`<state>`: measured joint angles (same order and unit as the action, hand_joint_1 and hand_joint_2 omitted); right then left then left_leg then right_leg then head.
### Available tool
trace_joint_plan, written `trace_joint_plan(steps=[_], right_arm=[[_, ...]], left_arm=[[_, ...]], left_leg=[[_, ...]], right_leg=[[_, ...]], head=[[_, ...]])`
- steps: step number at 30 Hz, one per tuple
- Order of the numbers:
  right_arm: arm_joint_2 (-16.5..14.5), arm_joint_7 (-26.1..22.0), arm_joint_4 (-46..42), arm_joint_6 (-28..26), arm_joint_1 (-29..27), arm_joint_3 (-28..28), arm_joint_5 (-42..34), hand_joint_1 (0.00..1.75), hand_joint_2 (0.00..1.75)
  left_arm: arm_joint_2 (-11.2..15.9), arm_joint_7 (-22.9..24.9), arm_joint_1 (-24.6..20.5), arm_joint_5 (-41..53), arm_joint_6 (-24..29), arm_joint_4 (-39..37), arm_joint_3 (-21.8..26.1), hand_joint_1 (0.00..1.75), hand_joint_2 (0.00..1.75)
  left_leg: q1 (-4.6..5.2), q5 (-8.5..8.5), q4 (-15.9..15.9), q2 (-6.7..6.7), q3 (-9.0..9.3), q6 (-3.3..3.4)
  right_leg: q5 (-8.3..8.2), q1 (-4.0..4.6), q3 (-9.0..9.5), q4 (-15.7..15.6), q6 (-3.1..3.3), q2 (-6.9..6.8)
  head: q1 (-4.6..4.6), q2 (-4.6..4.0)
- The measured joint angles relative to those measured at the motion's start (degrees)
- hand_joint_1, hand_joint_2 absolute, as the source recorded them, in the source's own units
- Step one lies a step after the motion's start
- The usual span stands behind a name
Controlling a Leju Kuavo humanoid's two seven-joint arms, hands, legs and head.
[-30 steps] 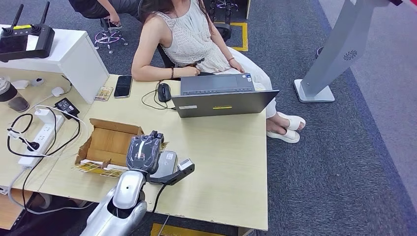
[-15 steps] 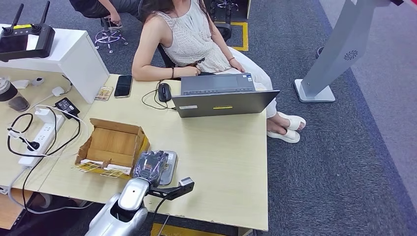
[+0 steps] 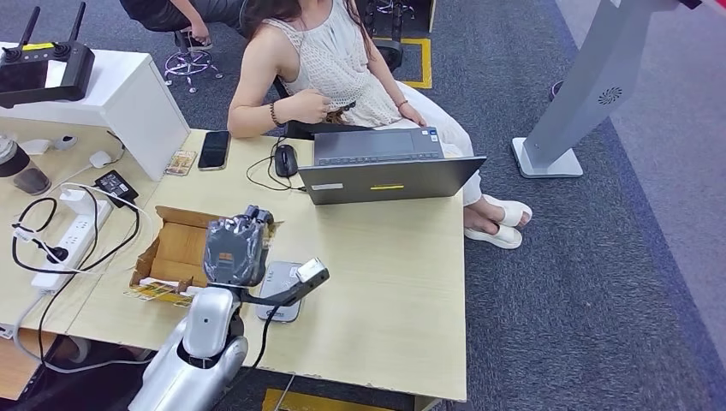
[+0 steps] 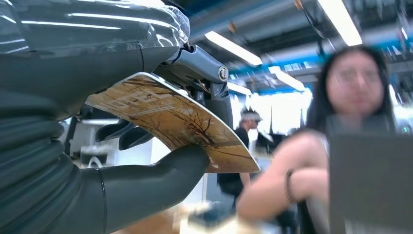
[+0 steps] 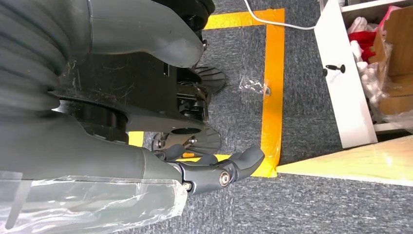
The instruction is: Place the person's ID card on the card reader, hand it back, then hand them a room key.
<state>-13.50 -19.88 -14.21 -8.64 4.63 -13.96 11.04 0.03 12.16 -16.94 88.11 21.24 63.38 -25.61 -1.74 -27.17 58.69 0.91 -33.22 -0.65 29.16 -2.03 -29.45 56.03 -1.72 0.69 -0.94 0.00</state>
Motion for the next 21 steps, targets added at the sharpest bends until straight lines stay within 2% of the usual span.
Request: trace_joint_plan(steps=[6, 12, 16, 21], right_arm=[[-0.11, 0.38, 0.07, 0.08, 0.03, -0.13, 1.76, 0.0, 1.75], [-0.14, 0.35, 0.16, 0.22, 0.03, -0.44, 2.6, 0.0, 1.75], [-0.14, -0.5, 0.24, 0.24, -0.01, -0.91, 2.75, 0.0, 1.75], [-0.14, 0.33, 0.26, 0.25, 0.13, -1.41, 2.8, 0.0, 1.75]], left_arm=[[2.73, -0.56, -7.54, 0.0, 0.79, 1.71, 6.49, 1.75, 1.75], [5.49, 0.24, -14.41, 0.0, 0.63, -1.08, 8.64, 1.75, 1.75], [5.89, -2.27, -15.58, 0.0, 0.05, -1.35, 9.57, 0.0, 1.75], [5.73, -2.68, -16.36, 0.0, -1.73, -1.33, 9.89, 0.0, 1.75]], left_leg=[[-0.02, 0.08, 0.0, 0.0, 0.0, -0.08], [-0.01, 0.1, 0.0, 0.0, -0.01, -0.09], [0.0, 0.09, 0.0, -0.01, -0.02, -0.09], [0.0, 0.09, 0.01, -0.02, -0.02, -0.09]], right_leg=[[-0.02, 0.01, -0.05, 0.1, 0.03, 0.0], [-0.03, 0.0, -0.06, 0.12, 0.05, 0.02], [-0.03, -0.01, -0.08, 0.1, 0.04, 0.04], [-0.03, -0.01, -0.1, 0.1, 0.05, 0.04]], head=[[-0.01, 0.0], [0.01, 0.0], [0.02, 0.0], [0.01, 0.0]])
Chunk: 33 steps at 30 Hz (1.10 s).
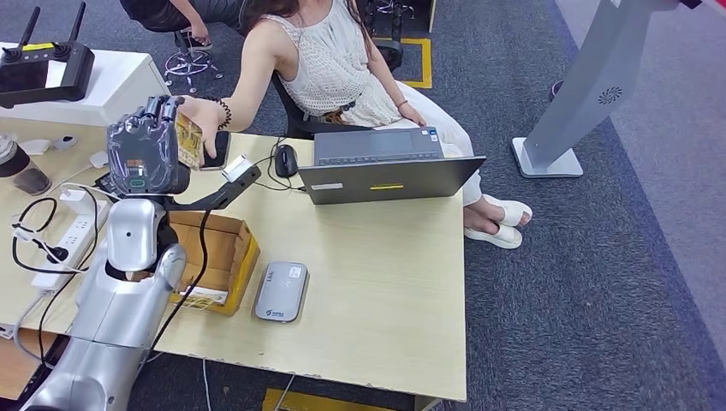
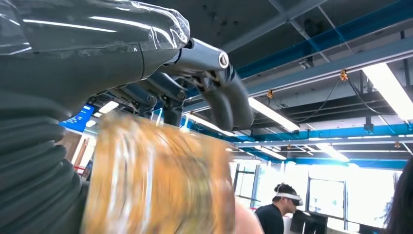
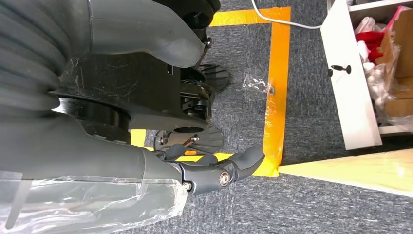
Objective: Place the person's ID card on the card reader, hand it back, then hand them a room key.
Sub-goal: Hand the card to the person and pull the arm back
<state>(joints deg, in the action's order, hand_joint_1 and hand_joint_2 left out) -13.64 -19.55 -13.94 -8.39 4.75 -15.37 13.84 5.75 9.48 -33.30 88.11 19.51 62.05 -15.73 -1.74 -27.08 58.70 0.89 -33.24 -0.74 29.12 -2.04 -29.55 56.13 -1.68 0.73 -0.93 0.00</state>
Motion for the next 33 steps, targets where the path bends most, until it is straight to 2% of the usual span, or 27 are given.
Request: trace_joint_plan(steps=[11, 19, 23, 27, 33], right_arm=[[-0.02, 0.2, 0.0, -0.08, 0.0, -0.13, 0.55, 0.0, 1.75], [-0.03, -0.16, 0.0, -0.88, -0.14, -0.81, 0.63, 0.0, 1.75], [-0.12, -1.02, -0.01, -1.4, -0.29, -1.98, -0.05, 0.0, 1.75], [-0.15, -2.44, -0.08, -2.1, -0.67, -3.93, -1.48, 0.0, 1.75], [-0.15, -3.58, -0.42, -2.39, -1.16, -7.36, -2.41, 0.0, 1.75]], left_arm=[[-0.99, 0.09, 0.53, 0.0, -0.33, 0.54, 0.35, 0.0, 1.75], [-2.6, -3.37, 5.83, -0.3, 1.35, 5.08, 1.3, 0.0, 1.75], [-3.37, -7.41, 11.6, -1.68, 2.54, 10.69, 1.36, 0.0, 1.75], [-3.43, -10.58, 20.84, -2.67, 2.53, 19.49, 0.38, 0.0, 1.75], [-0.5, -10.96, 34.9, -1.96, 0.55, 29.25, -1.87, 0.0, 1.75]], left_leg=[[0.0, 0.0, 0.0, -0.01, -0.01, 0.0], [0.0, -0.02, 0.0, -0.02, -0.01, 0.01], [0.0, -0.04, 0.0, -0.07, -0.01, 0.01], [0.01, -0.13, -0.01, -0.16, -0.03, 0.03], [0.0, -0.22, -0.02, -0.22, -0.04, 0.0]], right_leg=[[0.0, 0.0, 0.01, 0.0, 0.0, 0.01], [0.0, 0.0, 0.0, 0.0, 0.0, 0.01], [0.01, 0.0, -0.01, -0.01, 0.0, 0.06], [0.05, 0.0, -0.05, -0.02, -0.03, 0.14], [0.12, 0.0, -0.11, -0.03, -0.03, 0.16]], head=[[0.0, 0.0], [-0.01, 0.0], [0.01, 0.0], [-0.01, 0.0], [-0.01, 0.0]])
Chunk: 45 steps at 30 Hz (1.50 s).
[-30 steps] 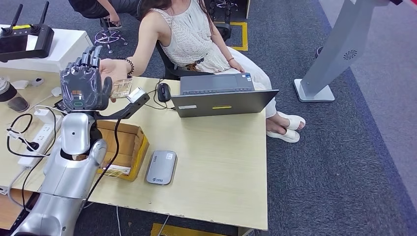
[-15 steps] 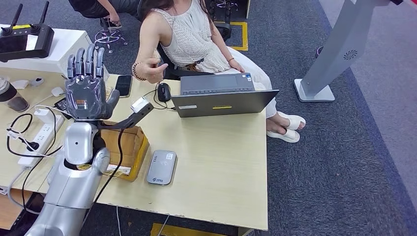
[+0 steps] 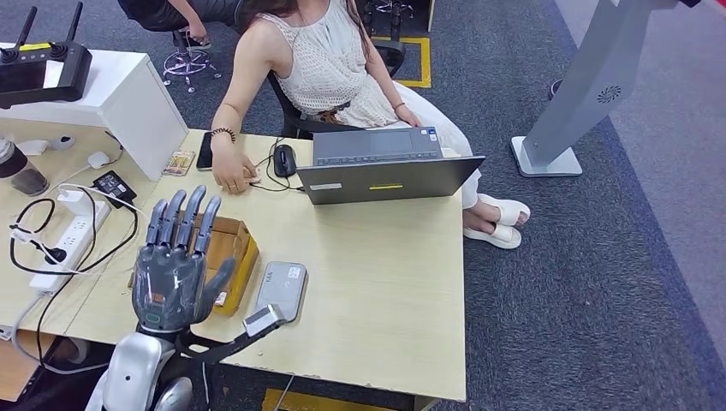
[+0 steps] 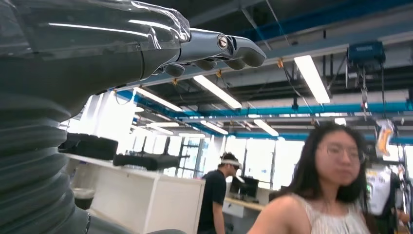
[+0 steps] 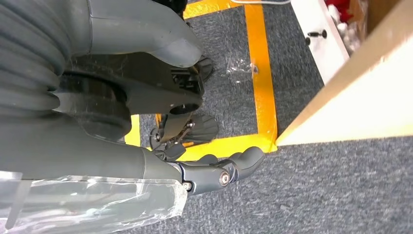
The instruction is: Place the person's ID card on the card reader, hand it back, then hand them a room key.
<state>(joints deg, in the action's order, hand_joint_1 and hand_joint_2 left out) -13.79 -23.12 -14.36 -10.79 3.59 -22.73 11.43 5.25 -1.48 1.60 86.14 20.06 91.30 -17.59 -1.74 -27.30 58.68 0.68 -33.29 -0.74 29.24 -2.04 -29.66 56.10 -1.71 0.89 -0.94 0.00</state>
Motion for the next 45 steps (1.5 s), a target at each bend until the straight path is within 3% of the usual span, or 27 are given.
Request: trace_joint_plan(steps=[7, 14, 18, 24, 34, 45], right_arm=[[-0.01, 0.16, -0.47, 0.26, -0.4, -3.29, 1.53, 0.0, 1.75], [-0.06, 0.55, -0.63, 0.4, -0.64, -5.12, 3.02, 0.0, 1.75], [-0.22, 0.96, -0.83, 0.39, -0.65, -5.85, 3.94, 0.0, 1.75], [-0.46, 1.25, -1.18, 0.41, -0.72, -7.02, 5.14, 0.0, 1.75], [-0.66, 1.23, -1.44, 1.61, -0.7, -7.94, 8.34, 0.0, 1.75], [-0.66, 1.01, -1.36, 2.14, -0.69, -8.25, 10.76, 0.0, 1.75]], left_arm=[[5.64, 5.18, 8.76, -3.6, -7.62, 1.47, -0.29, 0.0, 1.75], [6.83, 11.51, 10.91, -3.75, -10.51, 0.05, -0.2, 0.0, 1.75], [5.12, 15.37, 11.03, -1.9, -10.05, -1.52, 0.93, 0.0, 1.75], [1.17, 17.46, 11.21, -2.56, -8.07, -2.43, 4.51, 0.0, 1.75], [-3.53, 15.19, 11.02, -2.48, -7.29, -6.91, 13.77, 0.0, 1.75], [-5.94, 12.98, 9.06, 0.0, -6.98, -12.02, 18.93, 0.0, 1.75]], left_leg=[[-0.02, 0.01, -0.03, 0.0, 0.01, -0.01], [0.0, 0.01, -0.02, 0.02, -0.01, 0.0], [0.0, 0.01, -0.02, 0.03, -0.01, 0.0], [-0.01, 0.01, -0.02, 0.03, 0.0, 0.0], [-0.01, 0.01, -0.02, 0.02, 0.0, 0.0], [-0.01, 0.01, -0.02, 0.03, 0.0, 0.0]], right_leg=[[0.01, 0.01, -0.1, 0.01, 0.01, -0.01], [0.0, 0.0, 0.02, 0.0, 0.0, -0.02], [0.0, 0.0, 0.02, 0.0, 0.0, -0.03], [0.0, 0.0, 0.02, 0.0, 0.01, -0.03], [0.0, 0.0, 0.01, 0.0, 0.0, -0.02], [-0.01, 0.0, 0.01, 0.0, 0.01, -0.03]], head=[[0.0, 0.0], [0.01, 0.0], [0.0, 0.0], [0.0, 0.0], [0.0, 0.0], [0.0, 0.0]])
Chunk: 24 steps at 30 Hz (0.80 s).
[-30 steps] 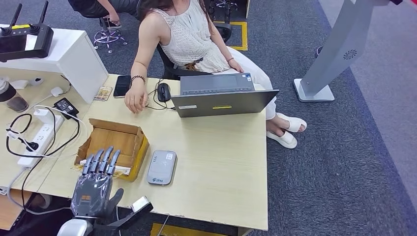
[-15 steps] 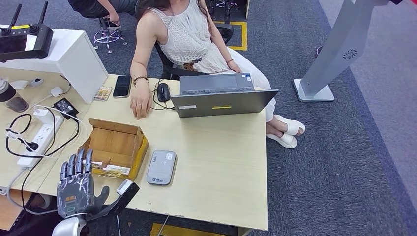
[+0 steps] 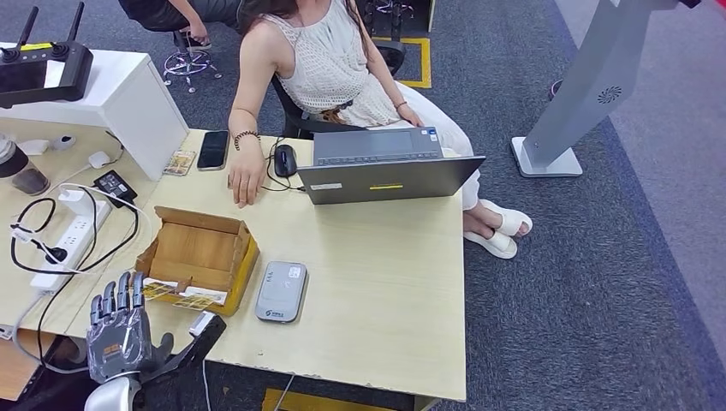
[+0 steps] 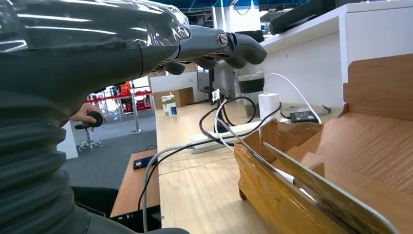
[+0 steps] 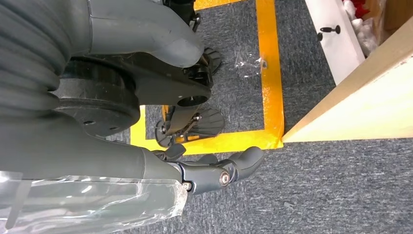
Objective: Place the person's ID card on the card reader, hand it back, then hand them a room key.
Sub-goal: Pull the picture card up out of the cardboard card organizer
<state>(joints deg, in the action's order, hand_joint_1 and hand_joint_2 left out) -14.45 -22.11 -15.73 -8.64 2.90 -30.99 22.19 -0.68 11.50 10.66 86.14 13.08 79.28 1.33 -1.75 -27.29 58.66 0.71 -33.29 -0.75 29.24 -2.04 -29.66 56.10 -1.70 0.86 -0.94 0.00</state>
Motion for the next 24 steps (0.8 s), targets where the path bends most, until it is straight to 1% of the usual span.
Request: trace_joint_plan(steps=[11, 24], right_arm=[[-0.1, 0.69, -0.01, -0.76, 0.08, -0.28, 1.21, 0.0, 1.75], [-0.17, 0.85, -0.03, -0.69, 0.11, -0.78, 1.83, 0.0, 1.75]], left_arm=[[-1.69, -0.95, -3.9, 1.13, 0.44, -2.36, 0.22, 0.0, 1.75], [-2.14, -1.54, -4.7, 1.32, -0.55, -2.39, -1.21, 0.0, 1.75]], left_leg=[[0.0, 0.0, 0.01, 0.01, 0.0, 0.0], [0.0, 0.0, 0.01, 0.0, 0.0, 0.0]], right_leg=[[-0.01, 0.0, 0.01, 0.0, 0.01, 0.0], [-0.02, 0.0, 0.0, 0.0, 0.01, 0.01]], head=[[-0.01, 0.0], [0.0, 0.0]])
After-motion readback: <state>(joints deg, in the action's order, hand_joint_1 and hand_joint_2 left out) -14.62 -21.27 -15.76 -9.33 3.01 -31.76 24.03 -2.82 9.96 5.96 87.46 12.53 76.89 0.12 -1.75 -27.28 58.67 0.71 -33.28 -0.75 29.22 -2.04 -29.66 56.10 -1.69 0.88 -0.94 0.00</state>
